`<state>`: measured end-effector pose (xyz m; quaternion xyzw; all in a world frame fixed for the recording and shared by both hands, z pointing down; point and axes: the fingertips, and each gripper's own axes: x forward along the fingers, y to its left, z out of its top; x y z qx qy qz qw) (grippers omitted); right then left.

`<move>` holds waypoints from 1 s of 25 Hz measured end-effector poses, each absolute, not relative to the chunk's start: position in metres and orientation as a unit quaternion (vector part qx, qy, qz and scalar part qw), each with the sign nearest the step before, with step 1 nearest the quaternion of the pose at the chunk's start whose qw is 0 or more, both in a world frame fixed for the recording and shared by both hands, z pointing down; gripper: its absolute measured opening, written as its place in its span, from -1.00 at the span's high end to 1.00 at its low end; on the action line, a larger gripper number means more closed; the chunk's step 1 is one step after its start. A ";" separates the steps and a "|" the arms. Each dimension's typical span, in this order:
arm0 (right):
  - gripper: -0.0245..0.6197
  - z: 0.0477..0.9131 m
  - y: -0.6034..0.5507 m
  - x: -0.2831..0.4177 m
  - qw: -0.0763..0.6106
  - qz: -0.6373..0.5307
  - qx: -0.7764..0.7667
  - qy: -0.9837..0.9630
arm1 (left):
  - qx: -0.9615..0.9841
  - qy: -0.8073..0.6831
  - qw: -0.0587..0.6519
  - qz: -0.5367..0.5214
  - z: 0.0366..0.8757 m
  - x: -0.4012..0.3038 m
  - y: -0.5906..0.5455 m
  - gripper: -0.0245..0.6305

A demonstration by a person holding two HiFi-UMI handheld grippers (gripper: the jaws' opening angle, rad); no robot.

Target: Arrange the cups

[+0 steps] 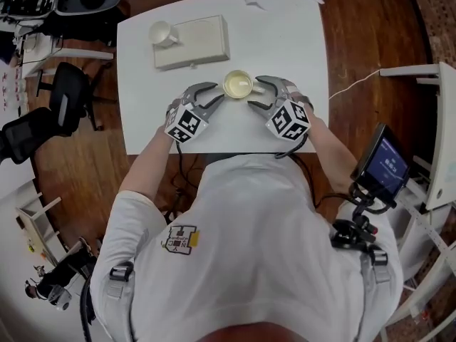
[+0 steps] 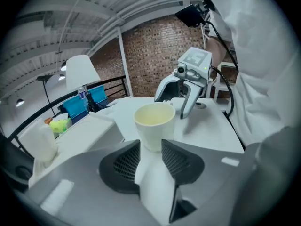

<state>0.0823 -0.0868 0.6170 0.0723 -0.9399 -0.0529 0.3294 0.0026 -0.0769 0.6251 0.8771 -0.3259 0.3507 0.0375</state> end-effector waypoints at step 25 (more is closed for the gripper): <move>-0.20 0.590 -0.103 0.057 0.355 -0.089 0.057 -0.929 | 0.913 -0.212 -0.017 0.348 0.589 0.034 -0.098 0.03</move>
